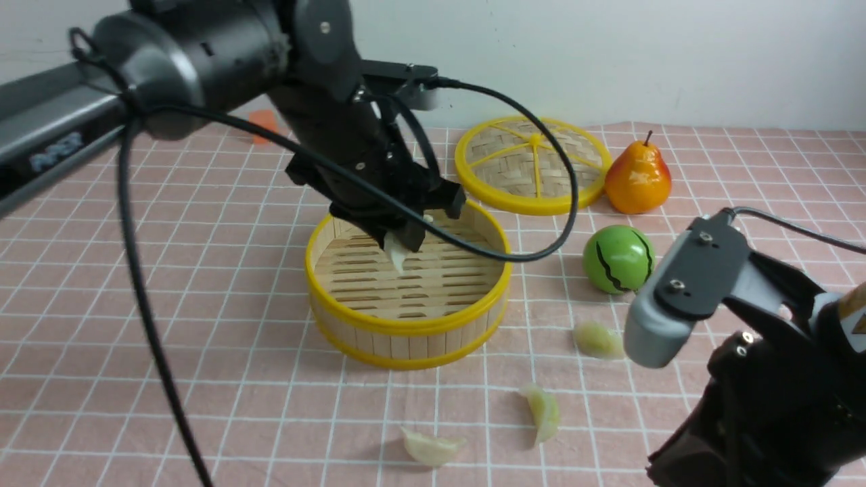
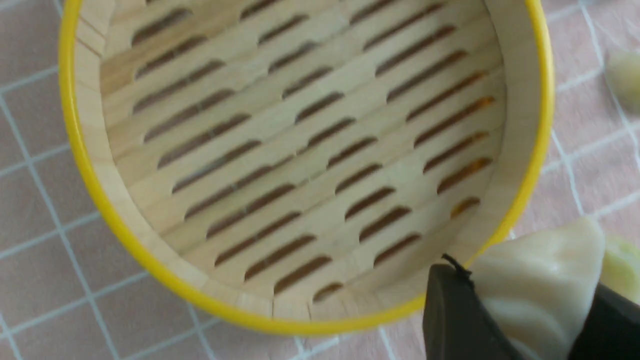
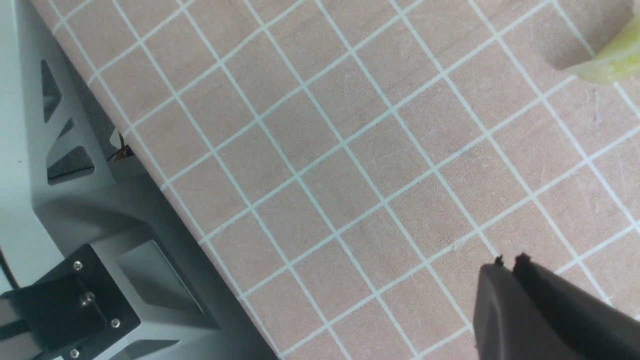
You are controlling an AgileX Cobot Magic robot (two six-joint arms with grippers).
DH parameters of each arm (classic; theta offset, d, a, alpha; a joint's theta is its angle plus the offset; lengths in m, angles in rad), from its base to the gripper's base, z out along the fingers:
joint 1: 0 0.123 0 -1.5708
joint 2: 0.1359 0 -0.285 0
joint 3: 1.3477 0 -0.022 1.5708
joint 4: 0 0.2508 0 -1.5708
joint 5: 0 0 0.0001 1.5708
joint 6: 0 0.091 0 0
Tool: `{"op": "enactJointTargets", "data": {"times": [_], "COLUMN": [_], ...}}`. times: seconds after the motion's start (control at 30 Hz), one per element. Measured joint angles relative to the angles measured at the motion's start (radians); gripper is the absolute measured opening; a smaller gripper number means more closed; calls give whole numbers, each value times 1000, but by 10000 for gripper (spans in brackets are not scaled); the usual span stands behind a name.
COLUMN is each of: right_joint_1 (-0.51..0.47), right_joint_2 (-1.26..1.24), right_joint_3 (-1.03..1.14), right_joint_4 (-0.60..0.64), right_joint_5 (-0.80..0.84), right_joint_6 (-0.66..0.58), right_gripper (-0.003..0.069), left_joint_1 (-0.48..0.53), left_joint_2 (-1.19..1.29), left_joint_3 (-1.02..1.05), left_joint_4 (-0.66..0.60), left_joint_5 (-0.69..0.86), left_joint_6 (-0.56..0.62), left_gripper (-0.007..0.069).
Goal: Put the dumplings into the steamer on the table with the pink tablecloth.
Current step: 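Place the dumpling into the bamboo steamer basket with the left gripper, then reach for and grasp a dumpling on the table with the left gripper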
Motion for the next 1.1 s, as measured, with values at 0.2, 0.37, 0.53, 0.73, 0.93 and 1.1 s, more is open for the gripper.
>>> {"op": "enactJointTargets", "data": {"times": [0.2, 0.37, 0.53, 0.73, 0.93, 1.1], "right_joint_1": [0, 0, 0, 0, 0, 0], "right_joint_2": [-39, -46, -54, -54, -54, -57], "right_joint_3": [0, 0, 0, 0, 0, 0], "right_joint_4": [5, 15, 15, 15, -2, -74], "right_joint_5": [42, 77, 89, 88, 85, 82], "right_joint_6": [23, 61, 65, 65, 65, 75], "right_gripper": [31, 31, 36, 43, 49, 54], "left_joint_1": [-3, -3, -3, 11, 34, 18], "left_joint_2": [266, 423, 471, 474, 346, 118], "left_joint_3": [-311, -463, -474, -475, -475, -372], "left_joint_4": [47, 69, 98, 94, 65, -14], "left_joint_5": [59, 55, 19, 47, 114, 135], "left_joint_6": [-101, -161, -192, -193, -130, 70], "left_gripper": [200, 200, 200, 339, 441, 444]}}
